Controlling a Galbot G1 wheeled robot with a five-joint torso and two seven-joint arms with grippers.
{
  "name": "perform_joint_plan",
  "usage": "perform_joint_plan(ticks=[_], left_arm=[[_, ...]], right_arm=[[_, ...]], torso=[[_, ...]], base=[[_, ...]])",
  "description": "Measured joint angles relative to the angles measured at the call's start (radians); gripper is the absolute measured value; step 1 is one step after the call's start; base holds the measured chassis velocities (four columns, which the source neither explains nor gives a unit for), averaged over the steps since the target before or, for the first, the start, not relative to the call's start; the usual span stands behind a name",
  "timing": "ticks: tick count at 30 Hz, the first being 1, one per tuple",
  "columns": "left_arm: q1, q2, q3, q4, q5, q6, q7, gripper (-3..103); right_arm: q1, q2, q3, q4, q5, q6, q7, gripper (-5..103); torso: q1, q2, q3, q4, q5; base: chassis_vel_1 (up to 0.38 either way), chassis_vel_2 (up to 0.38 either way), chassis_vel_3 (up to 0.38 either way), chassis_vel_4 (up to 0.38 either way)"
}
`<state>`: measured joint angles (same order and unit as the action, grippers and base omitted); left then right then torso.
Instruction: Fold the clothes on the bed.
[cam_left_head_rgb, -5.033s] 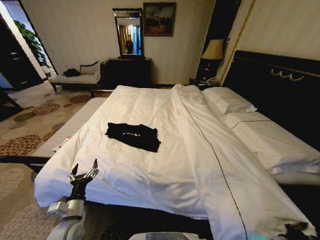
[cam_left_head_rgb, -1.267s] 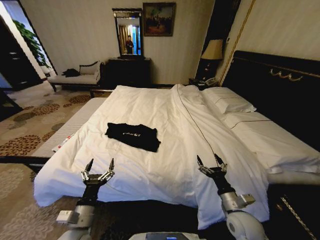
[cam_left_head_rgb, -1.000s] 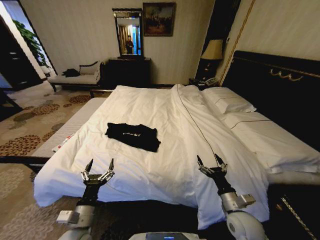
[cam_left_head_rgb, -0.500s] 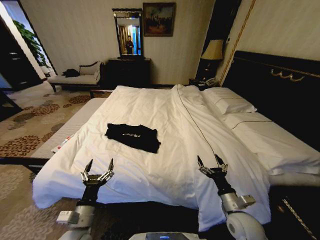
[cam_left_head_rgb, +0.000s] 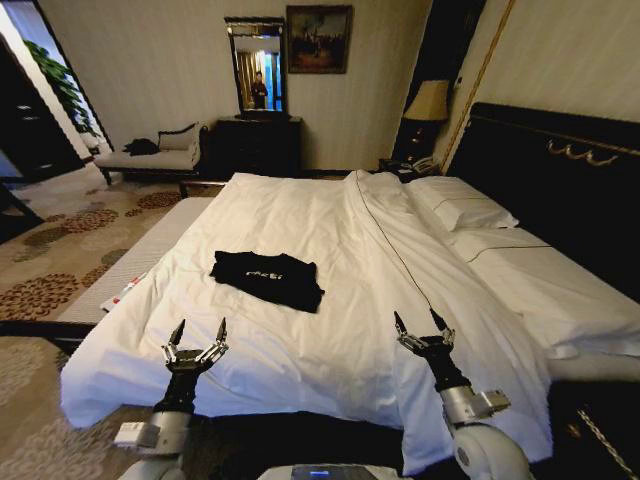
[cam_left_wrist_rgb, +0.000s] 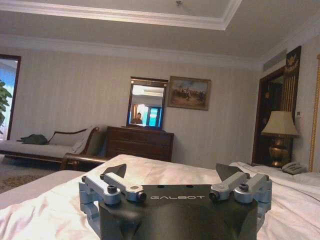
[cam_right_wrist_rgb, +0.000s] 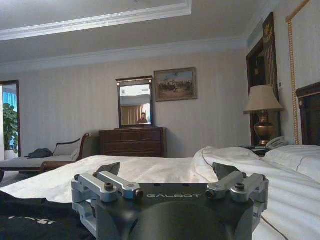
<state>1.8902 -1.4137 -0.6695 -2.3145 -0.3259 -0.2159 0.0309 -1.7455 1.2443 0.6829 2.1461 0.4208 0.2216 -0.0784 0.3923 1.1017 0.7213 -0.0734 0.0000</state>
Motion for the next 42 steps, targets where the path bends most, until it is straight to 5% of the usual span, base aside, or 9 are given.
perform_joint_plan(ticks=[42], left_arm=[[-0.006,-0.004,-0.014,0.010,-0.010,-0.003,-0.004,100]], right_arm=[[0.007,0.007,-0.019,-0.024,-0.022,0.021,-0.001,100]], torso=[[0.000,0.000,0.000,0.0000,0.0000]], base=[[-0.044,0.083,0.043,-0.077]])
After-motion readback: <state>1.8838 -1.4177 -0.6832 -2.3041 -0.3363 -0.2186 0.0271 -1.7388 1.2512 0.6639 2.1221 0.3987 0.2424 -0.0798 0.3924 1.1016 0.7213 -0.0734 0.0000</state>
